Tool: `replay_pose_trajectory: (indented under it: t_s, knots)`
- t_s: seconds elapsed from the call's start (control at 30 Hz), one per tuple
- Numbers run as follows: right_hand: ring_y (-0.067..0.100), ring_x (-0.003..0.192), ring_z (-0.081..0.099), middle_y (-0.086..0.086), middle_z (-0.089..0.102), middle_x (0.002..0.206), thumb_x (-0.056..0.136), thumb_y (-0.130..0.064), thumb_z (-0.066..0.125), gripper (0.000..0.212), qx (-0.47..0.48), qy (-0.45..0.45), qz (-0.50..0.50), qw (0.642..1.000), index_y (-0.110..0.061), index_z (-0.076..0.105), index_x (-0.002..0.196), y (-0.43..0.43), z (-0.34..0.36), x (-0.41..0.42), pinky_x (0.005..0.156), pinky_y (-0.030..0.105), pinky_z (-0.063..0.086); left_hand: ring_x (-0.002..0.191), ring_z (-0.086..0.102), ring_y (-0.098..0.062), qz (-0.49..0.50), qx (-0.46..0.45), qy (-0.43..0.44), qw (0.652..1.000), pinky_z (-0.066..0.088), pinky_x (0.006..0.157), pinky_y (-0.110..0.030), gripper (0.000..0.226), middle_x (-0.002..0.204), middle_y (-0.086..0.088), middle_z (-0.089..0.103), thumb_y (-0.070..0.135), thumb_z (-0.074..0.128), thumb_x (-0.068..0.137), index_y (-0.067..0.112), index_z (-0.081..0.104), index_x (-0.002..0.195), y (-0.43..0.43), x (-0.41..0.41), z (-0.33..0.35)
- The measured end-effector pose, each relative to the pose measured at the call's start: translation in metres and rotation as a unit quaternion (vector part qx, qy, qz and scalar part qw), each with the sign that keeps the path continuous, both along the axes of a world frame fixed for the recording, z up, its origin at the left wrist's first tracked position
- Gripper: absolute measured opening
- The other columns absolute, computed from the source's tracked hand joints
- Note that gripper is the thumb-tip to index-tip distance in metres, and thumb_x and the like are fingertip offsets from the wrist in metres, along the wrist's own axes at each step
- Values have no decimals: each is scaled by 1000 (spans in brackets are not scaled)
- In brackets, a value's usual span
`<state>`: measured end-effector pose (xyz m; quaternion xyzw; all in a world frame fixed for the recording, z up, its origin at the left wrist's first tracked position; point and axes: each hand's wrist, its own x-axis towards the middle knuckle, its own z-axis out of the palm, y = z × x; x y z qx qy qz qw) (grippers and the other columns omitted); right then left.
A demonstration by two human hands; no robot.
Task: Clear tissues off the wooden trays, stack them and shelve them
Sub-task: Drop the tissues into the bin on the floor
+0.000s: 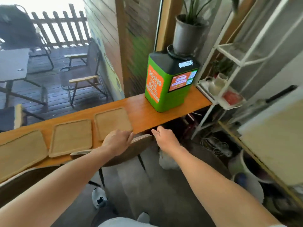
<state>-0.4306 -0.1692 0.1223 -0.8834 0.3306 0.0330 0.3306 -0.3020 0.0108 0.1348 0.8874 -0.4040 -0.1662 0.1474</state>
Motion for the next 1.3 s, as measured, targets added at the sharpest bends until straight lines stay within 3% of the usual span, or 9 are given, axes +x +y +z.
replay_pose_trajectory:
  t_s: [0.1,0.2,0.27,0.47,0.7,0.97,1.17,1.3]
  knots:
    - [31,77,57,6,58,80,101,-49,36,36,2,27,-63,998,-23,43,77,-28,-6,-65,63,40,41,75,64,-28,-89,-2,-6,996,53,68,-40,46,81,-5,67,49,31,101,20,59,80,-57,-53,9]
    - [36,87,59,13,64,95,102,-47,33,35,11,52,-122,991,-19,46,86,-47,-15,-116,72,43,45,81,65,-26,-175,11,3,984,48,67,-38,38,81,-1,64,47,32,102,25,48,75,-99,-104,8]
    - [37,92,59,16,65,101,102,-47,33,33,15,58,-146,987,-19,46,88,-54,-22,-143,72,43,43,80,65,-24,-228,28,14,973,46,65,-37,34,78,4,58,44,32,102,28,47,77,-118,-131,0]
    - [38,95,61,18,66,105,103,-45,35,31,12,76,-188,979,-18,49,100,-72,-48,-198,69,41,42,85,66,-29,-318,98,-1,943,52,71,-41,34,92,-3,66,43,32,101,24,58,92,-168,-158,-34]
    - [30,73,55,6,58,85,104,-43,34,26,29,127,-223,966,-22,40,91,-124,-83,-206,61,42,46,84,64,-24,-334,185,20,924,55,78,-43,34,91,0,63,46,32,102,23,58,100,-248,-130,-78]
    - [33,79,58,8,56,92,100,-36,47,21,89,162,-234,955,-22,40,86,-204,-143,-153,64,39,45,97,64,-32,-286,264,77,918,54,84,-46,38,109,-10,66,44,32,102,19,55,120,-329,-76,-146]
    - [32,87,59,13,59,97,92,-22,60,9,165,139,-297,930,-14,55,92,-243,-231,-112,73,38,50,92,64,-31,-232,320,107,912,55,84,-46,36,105,-12,65,44,33,101,22,58,115,-382,-48,-235]
    - [26,89,54,10,56,103,89,-19,64,13,221,110,-353,903,-13,57,98,-249,-318,-90,74,29,39,85,65,-32,-201,335,114,913,58,80,-45,32,97,-11,65,45,35,100,25,59,107,-393,-40,-320]
